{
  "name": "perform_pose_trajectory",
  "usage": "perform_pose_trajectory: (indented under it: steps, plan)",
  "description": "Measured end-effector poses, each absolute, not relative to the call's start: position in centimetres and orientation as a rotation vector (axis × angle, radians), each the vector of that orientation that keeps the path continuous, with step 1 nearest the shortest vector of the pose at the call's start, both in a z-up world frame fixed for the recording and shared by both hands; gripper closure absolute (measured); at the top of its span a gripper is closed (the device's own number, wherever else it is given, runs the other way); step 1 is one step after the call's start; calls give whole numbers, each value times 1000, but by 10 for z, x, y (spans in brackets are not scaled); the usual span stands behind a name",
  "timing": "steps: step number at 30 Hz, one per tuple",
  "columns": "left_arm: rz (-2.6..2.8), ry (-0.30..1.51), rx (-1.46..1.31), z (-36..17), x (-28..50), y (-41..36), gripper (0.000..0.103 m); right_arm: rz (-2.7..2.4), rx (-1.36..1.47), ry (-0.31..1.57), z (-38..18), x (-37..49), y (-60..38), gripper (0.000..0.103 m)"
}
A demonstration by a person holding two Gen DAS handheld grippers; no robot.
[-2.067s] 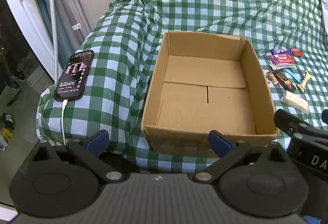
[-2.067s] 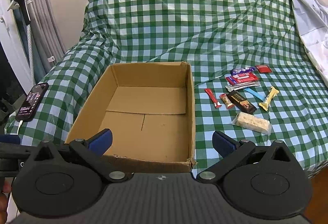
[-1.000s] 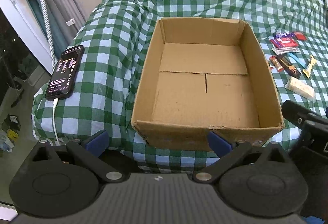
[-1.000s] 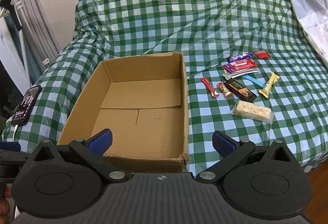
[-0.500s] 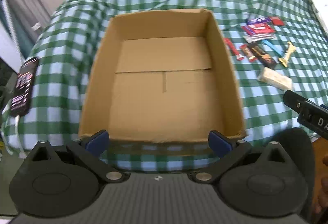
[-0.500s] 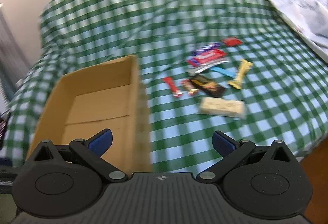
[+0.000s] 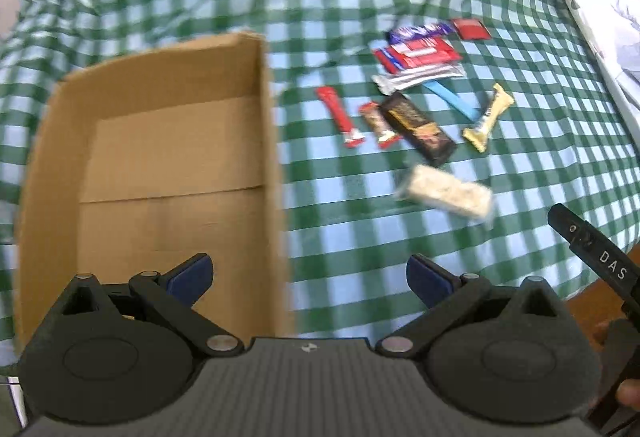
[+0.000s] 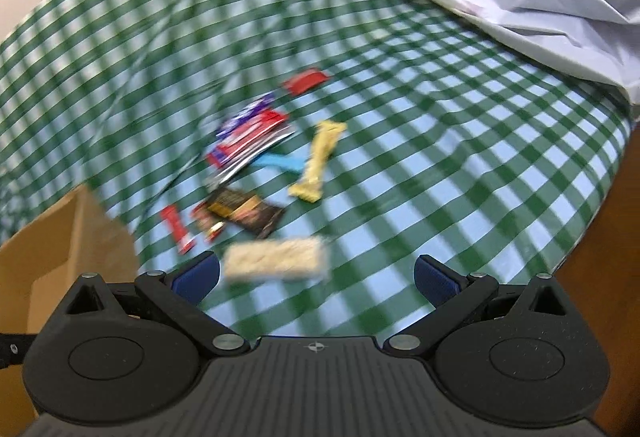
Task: Organize snacks
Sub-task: 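Move both tools over the snack pile beside the box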
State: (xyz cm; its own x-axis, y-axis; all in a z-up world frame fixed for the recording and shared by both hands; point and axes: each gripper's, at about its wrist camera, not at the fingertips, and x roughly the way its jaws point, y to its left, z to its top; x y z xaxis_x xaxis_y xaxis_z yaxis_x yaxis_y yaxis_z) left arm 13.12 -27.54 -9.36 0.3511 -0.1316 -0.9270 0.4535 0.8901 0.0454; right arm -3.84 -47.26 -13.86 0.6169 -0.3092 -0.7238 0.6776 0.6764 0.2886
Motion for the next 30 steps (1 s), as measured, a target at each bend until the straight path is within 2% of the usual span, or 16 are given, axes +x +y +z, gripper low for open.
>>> perform_pose_trajectory:
  steps: [5,10,20,26,30]
  plan:
    - [-380,1292,285,-141,153,-328,0,-649,622,686,-158,-19,-527,0]
    - [-281,1472,113,-198,174,-368,0,-639,635,702,-184,15,-584,0]
    - [-140,1568,-161,-246,200,-408,0,-491,650,799,-237,103,-655,0]
    - [-164,1576,-53,-253,194,-420,0,-412,659,864,-267,145,-656,0]
    - [-202,1484,229,-257,184,-419,0,-460,390,904,-266,141,-642,1]
